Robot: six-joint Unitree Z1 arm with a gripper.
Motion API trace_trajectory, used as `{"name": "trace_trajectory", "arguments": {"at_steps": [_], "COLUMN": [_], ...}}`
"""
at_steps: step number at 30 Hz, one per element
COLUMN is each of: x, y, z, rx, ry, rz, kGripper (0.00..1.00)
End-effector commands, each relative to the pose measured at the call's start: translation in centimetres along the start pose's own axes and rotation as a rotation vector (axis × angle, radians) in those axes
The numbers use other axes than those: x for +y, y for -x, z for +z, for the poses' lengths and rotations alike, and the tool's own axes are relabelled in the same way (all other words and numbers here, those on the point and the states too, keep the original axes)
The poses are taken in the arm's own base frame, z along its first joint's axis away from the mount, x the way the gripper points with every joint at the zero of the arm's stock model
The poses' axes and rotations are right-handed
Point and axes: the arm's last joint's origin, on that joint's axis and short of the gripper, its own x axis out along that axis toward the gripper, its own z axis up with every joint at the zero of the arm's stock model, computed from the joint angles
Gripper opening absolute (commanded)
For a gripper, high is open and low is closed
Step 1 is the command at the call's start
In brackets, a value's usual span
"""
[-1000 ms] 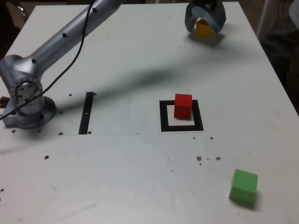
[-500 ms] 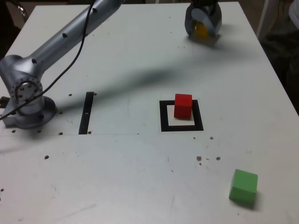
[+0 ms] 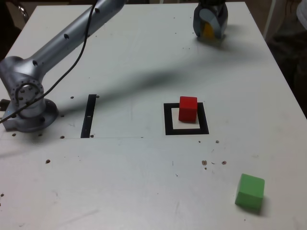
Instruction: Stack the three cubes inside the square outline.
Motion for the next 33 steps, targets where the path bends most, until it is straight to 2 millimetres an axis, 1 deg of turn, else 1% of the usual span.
{"name": "trace_trajectory", "arguments": {"at_steps": [1,4,9,17,21,23,25,26,28,33], "x": [0.2,0.2,-0.3,-2.2,-3.5,-4.7,-6.2,-7.5,-9.6,-16.0], "y": [0.1,0.2,1.8,6.5,9.2,10.8,12.7,13.8,15.4,18.8], "z": [0.0,0.0,-0.4,0.1,0.2,0.6,1.2,1.6,2.2,2.8], "rx": [-0.013,-0.019,-0.008,-0.018,-0.014,-0.005,0.007,0.016,0.028,0.042], "ry": [0.021,0.039,0.057,0.040,0.057,0.056,0.050,0.046,0.044,0.049], "rz": [0.011,0.009,-0.010,-0.007,0.000,0.011,0.023,0.028,0.027,0.005], "kGripper": [0.06,0.06,0.06,0.06,0.06,0.06,0.06,0.06,0.07,0.07]}}
